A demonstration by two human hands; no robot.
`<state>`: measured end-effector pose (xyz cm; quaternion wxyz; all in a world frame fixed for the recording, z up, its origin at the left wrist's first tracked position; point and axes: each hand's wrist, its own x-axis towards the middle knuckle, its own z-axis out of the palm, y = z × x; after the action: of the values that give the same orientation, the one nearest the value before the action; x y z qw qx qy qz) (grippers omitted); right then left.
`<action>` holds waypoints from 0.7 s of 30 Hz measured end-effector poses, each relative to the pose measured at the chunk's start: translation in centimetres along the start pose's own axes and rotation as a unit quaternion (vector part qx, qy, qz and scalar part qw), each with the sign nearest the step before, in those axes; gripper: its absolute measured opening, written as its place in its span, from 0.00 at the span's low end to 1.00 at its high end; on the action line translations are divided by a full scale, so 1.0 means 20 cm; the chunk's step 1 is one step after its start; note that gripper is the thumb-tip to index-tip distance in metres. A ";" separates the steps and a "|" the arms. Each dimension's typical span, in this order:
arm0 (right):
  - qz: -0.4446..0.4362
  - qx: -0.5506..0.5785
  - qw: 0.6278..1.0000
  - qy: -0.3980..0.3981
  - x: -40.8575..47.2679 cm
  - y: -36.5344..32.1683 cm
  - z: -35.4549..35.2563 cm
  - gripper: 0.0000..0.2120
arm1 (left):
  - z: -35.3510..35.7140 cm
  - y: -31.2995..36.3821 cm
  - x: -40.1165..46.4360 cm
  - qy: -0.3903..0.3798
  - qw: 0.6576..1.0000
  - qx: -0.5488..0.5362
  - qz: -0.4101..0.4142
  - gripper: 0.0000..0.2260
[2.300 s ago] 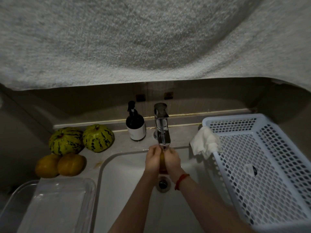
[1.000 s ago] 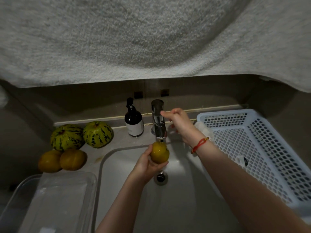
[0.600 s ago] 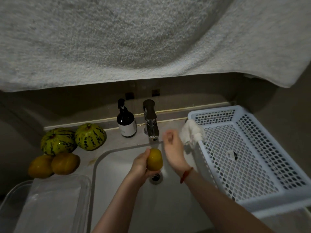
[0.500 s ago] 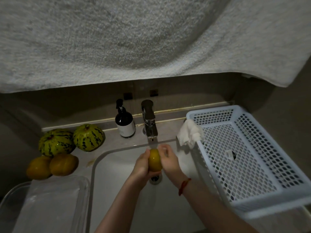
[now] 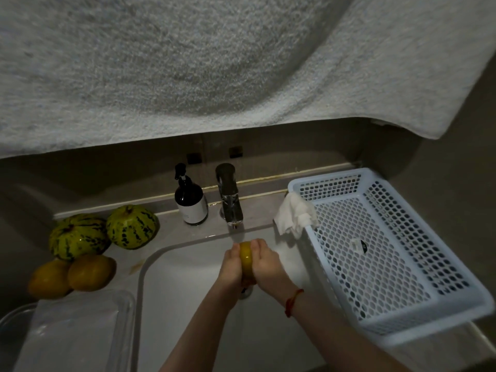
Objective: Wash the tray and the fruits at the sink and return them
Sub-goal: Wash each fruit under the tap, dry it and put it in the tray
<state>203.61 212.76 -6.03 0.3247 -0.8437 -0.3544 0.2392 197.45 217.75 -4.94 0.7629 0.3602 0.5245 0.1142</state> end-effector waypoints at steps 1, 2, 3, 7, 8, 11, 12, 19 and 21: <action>-0.051 -0.129 0.990 0.013 0.02 0.00 -0.05 0.17 | 0.00 0.00 -0.02 -0.004 0.999 -0.034 -0.008 0.17; -0.094 -0.241 0.965 0.045 0.04 -0.02 -0.11 0.17 | 0.01 0.01 -0.03 -0.003 0.998 -0.067 -0.012 0.15; -0.128 -0.315 0.937 0.083 0.08 -0.02 -0.17 0.16 | 0.01 0.01 -0.03 0.003 0.996 -0.089 -0.010 0.13; -0.120 -0.507 0.850 0.080 0.23 0.00 -0.32 0.31 | 0.02 0.02 -0.04 0.018 0.993 -0.117 -0.016 0.17; -0.100 -0.557 0.823 0.059 0.25 0.01 -0.33 0.37 | 0.02 0.02 -0.04 0.018 0.992 -0.122 -0.018 0.19; -0.078 -0.651 0.755 0.031 0.27 0.06 -0.30 0.35 | 0.04 0.02 -0.05 0.012 0.992 -0.122 -0.016 0.22; -0.083 -0.657 0.749 0.034 0.27 0.06 -0.29 0.32 | 0.04 0.02 -0.05 0.009 0.993 -0.121 -0.012 0.22; -0.092 -0.516 0.851 0.030 0.29 0.04 -0.34 0.23 | 0.05 0.02 -0.06 -0.010 0.990 -0.136 -0.020 0.22; -0.099 -0.401 0.906 0.093 0.29 0.02 -0.39 0.18 | 0.05 0.03 -0.06 -0.015 0.988 -0.149 -0.030 0.22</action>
<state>212.43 213.99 -2.12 0.0121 -0.8816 -0.4705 -0.0359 197.92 217.02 -3.46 0.8189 0.2278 0.5011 0.1627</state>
